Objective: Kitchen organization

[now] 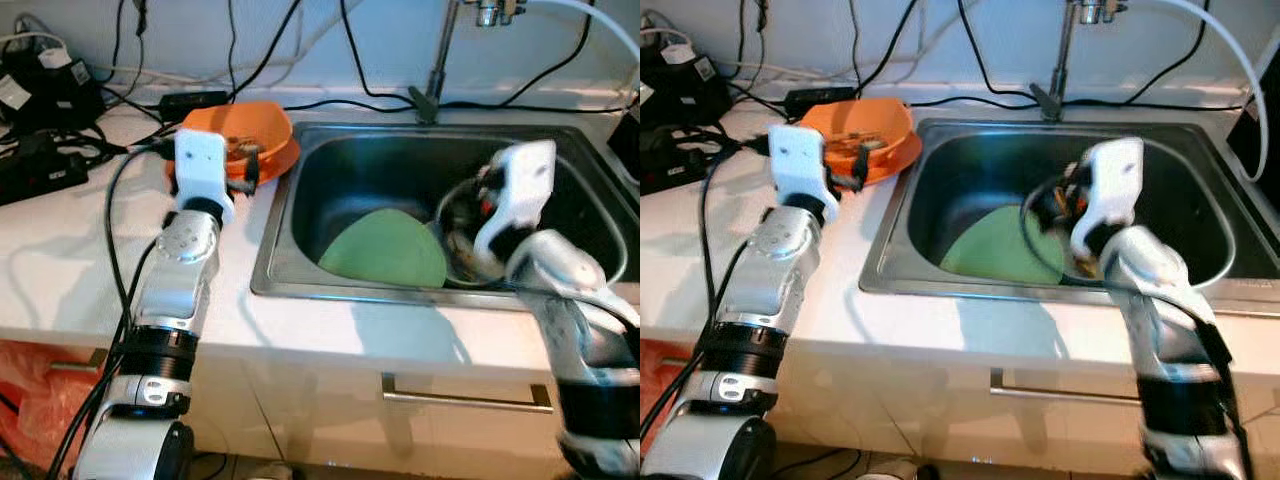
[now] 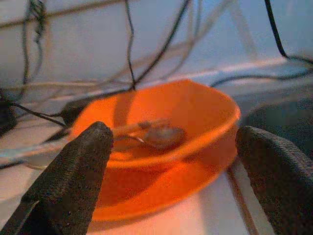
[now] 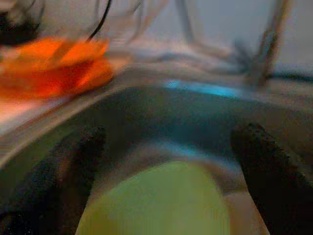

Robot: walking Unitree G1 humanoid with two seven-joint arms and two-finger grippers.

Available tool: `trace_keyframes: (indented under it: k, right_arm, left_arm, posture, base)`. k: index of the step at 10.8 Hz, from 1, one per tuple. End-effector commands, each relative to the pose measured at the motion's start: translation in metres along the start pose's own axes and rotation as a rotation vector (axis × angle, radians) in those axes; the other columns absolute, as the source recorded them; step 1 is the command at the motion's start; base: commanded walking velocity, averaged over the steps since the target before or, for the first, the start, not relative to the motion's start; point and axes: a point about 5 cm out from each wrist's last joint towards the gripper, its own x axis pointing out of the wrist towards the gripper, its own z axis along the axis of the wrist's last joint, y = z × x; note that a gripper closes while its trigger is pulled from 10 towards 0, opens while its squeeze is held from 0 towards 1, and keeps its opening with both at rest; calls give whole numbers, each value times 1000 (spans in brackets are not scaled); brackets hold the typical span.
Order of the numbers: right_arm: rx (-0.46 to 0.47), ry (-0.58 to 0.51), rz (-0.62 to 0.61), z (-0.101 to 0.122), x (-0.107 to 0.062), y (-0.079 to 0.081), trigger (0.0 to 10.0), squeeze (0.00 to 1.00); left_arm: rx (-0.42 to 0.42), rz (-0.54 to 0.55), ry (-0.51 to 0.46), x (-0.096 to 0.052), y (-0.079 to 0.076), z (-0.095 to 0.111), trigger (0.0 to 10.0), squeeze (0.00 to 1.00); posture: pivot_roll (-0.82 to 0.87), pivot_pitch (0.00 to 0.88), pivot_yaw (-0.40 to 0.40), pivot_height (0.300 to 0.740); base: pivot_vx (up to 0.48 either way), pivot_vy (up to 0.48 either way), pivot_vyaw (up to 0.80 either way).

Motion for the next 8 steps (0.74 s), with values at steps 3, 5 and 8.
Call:
trace_keyframes:
  k: [3, 5, 8]
  right_arm:
    - [-18, 106, 72, -13, -5, 13, 10000, 0]
    - [-41, 112, 81, -15, -8, 18, 10000, 0]
    - [-23, 25, 57, -4, -5, 21, 10000, 0]
  left_arm:
    - [103, -67, 52, 6, 4, -7, 10000, 0]
    - [144, -48, 96, 8, 19, -15, 10000, 0]
    - [183, -78, 178, 12, 32, -25, 10000, 0]
  posture:
    - [76, 55, 73, 740]
    - [77, 61, 74, 740]
    - [67, 65, 72, 740]
  base:
    - [0, 0, 0]
    - [0, 0, 0]
    - [0, 0, 0]
